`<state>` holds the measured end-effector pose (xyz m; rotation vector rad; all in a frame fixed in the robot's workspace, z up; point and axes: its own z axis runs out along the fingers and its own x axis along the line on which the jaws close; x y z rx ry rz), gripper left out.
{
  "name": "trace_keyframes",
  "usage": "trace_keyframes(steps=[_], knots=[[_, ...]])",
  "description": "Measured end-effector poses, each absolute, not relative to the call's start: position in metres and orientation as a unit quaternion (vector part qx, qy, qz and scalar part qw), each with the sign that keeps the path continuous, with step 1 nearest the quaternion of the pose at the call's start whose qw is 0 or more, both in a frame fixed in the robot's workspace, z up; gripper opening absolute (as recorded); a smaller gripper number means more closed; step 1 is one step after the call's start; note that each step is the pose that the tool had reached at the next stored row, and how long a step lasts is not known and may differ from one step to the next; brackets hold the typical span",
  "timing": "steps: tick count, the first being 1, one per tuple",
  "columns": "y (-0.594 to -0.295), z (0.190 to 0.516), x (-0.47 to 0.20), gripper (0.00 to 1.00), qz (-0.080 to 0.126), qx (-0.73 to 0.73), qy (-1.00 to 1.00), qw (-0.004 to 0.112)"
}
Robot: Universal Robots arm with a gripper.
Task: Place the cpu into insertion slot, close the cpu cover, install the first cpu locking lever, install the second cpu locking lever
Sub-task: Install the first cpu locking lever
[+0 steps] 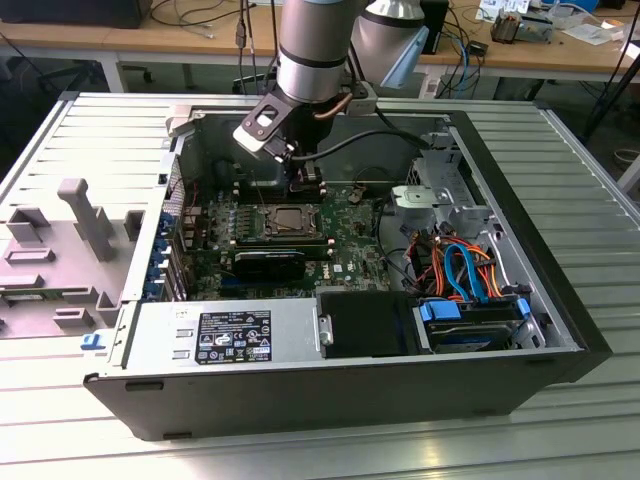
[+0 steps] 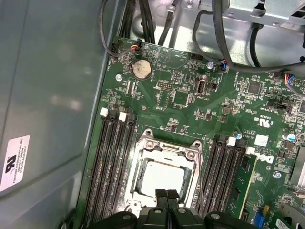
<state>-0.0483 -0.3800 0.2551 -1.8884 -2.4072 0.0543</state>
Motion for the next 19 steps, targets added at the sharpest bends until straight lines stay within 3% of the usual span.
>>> trace_keyframes(steps=[19], knots=[[-0.38, 0.2551, -0.0483, 0.11, 0.019, -0.595, -0.802, 0.04]])
